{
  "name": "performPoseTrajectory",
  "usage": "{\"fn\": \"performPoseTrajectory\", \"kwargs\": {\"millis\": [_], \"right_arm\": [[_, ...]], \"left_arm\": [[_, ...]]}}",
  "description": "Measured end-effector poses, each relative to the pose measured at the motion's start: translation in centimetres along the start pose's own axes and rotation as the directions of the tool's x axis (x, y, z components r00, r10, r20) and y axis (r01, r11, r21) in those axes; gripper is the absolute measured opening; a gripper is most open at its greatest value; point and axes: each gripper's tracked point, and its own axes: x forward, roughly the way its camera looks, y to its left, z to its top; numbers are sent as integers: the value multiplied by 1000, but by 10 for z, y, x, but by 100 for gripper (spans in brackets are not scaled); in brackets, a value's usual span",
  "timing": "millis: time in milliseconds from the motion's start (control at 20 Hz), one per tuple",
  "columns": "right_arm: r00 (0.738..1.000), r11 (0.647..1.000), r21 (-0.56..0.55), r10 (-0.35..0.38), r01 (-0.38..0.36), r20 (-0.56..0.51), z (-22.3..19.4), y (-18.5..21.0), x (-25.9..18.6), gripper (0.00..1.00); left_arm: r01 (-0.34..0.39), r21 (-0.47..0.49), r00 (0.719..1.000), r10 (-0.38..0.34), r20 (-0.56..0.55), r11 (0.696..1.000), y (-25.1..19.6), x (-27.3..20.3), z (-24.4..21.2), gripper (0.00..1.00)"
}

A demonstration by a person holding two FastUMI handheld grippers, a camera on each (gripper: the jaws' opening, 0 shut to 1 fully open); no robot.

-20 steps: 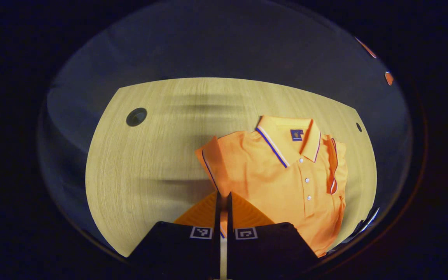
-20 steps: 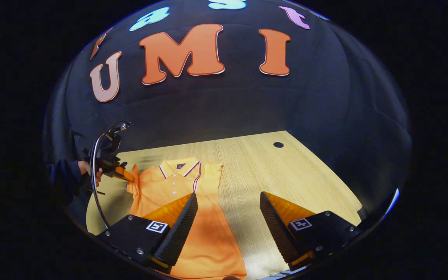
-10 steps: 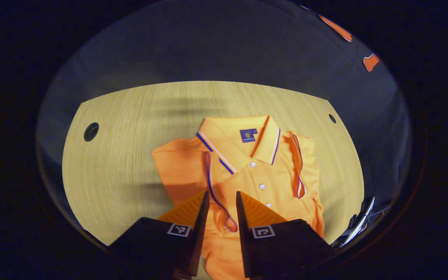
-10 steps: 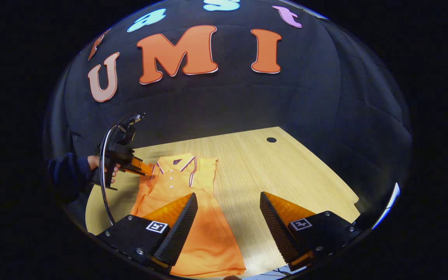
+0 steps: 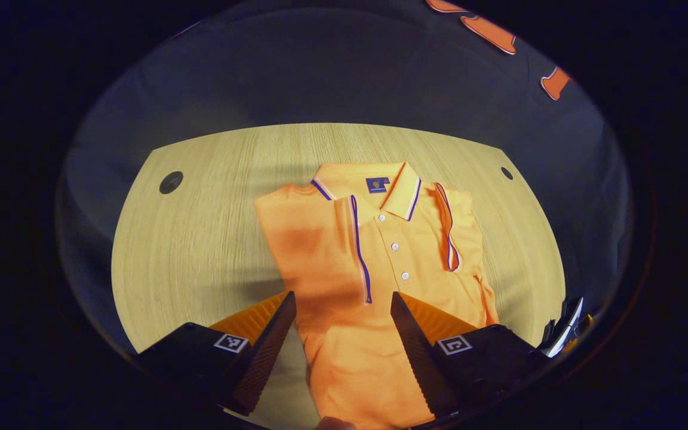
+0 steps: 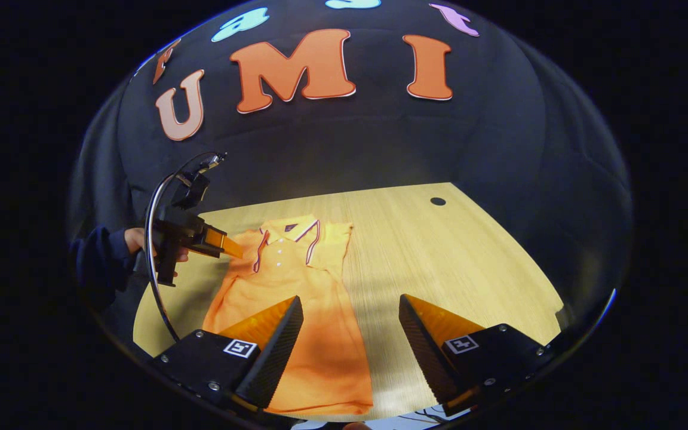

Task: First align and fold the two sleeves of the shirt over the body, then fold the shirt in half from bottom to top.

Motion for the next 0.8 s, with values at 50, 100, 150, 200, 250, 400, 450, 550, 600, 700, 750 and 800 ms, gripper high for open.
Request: {"fn": "performPoseTrajectory", "kwargs": {"millis": [50,100,150,200,250,400,450,550,600,700,750,800], "right_arm": [[1000,1000,-12,18,-18,-10,-4,2,-1,98],[999,999,-25,30,-30,-23,-9,1,-1,99],[998,998,-39,45,-47,-35,-15,2,-1,99],[997,997,-51,53,-56,-51,-21,2,-2,99],[995,996,-59,67,-71,-69,-29,2,-2,99],[984,990,-75,106,-117,-141,-58,4,-4,99],[979,988,-80,116,-131,-169,-68,3,-5,99],[968,984,-88,133,-154,-212,-85,2,-6,99],[964,982,-92,139,-163,-226,-93,1,-6,99],[955,979,-96,151,-181,-257,-108,-1,-9,99],[950,977,-100,154,-187,-272,-114,-3,-10,99],[945,975,-104,159,-196,-287,-121,-2,-10,99]], "left_arm": [[0,-12,1000,0,-1,1000,0,-9,-10,99],[-5,-21,1000,5,1,1000,1,-18,-19,99],[-9,-27,1000,9,1,1000,3,-26,-29,99],[-14,-34,1000,14,2,999,4,-35,-39,99],[-16,-40,1000,17,2,999,4,-44,-50,99],[-31,-52,999,31,-10,998,8,-66,-90,99],[-33,-47,999,32,-8,998,6,-71,-102,99],[-43,-23,999,43,10,999,6,-83,-123,99],[-55,-9,998,56,26,998,8,-87,-132,99],[-78,7,996,77,31,997,9,-96,-153,99],[-68,3,997,68,25,998,4,-102,-165,98],[-58,-14,998,59,11,998,1,-105,-176,99]]}}
